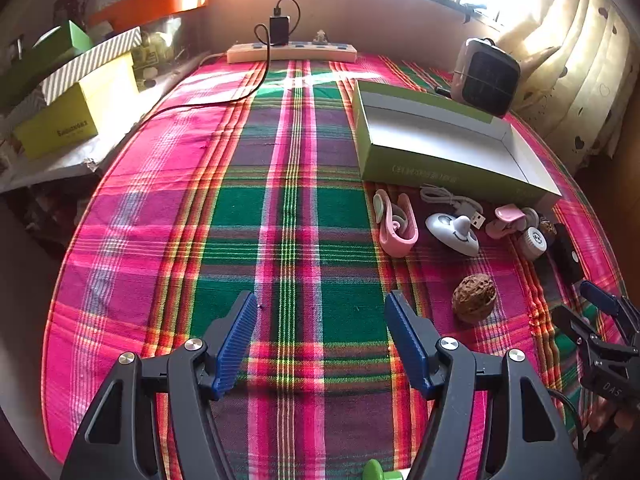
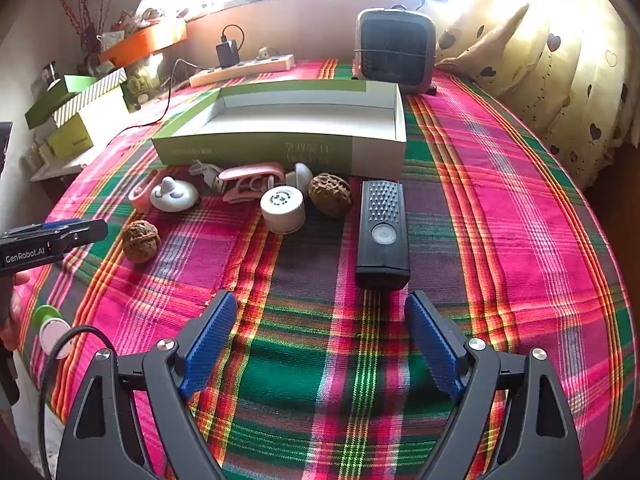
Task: Organize objects
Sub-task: 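Move the left tool toward the green-and-white spool on the bedspread, then close the left gripper on the green-and-white spool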
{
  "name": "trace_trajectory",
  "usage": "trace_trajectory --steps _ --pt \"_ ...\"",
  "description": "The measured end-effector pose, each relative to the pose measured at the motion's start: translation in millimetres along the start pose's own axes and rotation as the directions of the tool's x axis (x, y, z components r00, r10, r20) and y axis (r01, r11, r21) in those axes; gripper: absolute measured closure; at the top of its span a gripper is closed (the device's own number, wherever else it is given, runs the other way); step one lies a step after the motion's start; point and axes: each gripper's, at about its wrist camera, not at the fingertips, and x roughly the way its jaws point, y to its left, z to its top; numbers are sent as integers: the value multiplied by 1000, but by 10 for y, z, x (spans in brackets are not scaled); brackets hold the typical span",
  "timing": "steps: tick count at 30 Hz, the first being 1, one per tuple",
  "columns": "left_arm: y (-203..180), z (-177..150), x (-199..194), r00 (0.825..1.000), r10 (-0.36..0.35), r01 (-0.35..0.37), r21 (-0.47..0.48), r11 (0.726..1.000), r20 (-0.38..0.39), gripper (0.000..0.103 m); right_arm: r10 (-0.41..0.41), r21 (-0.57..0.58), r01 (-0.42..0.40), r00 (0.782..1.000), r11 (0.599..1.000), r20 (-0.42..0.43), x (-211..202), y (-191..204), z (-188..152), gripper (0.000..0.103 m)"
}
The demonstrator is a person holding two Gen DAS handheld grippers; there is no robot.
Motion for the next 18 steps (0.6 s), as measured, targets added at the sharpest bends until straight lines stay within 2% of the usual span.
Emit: trace_trajectory --steps 6,14,18 --pt "26 -179 -243 999 -25 25 0 1000 32 37 7 -4 -7 998 1000 59 -110 -60 -4 17" --pt "-22 -418 -539 994 -92 92 1 996 67 37 7 12 -9 995 1000 96 -216 -140 -41 17" --pt "-108 -546 -637 992 -96 94 30 995 78 37 7 25 -10 995 1000 101 -238 -172 -59 17"
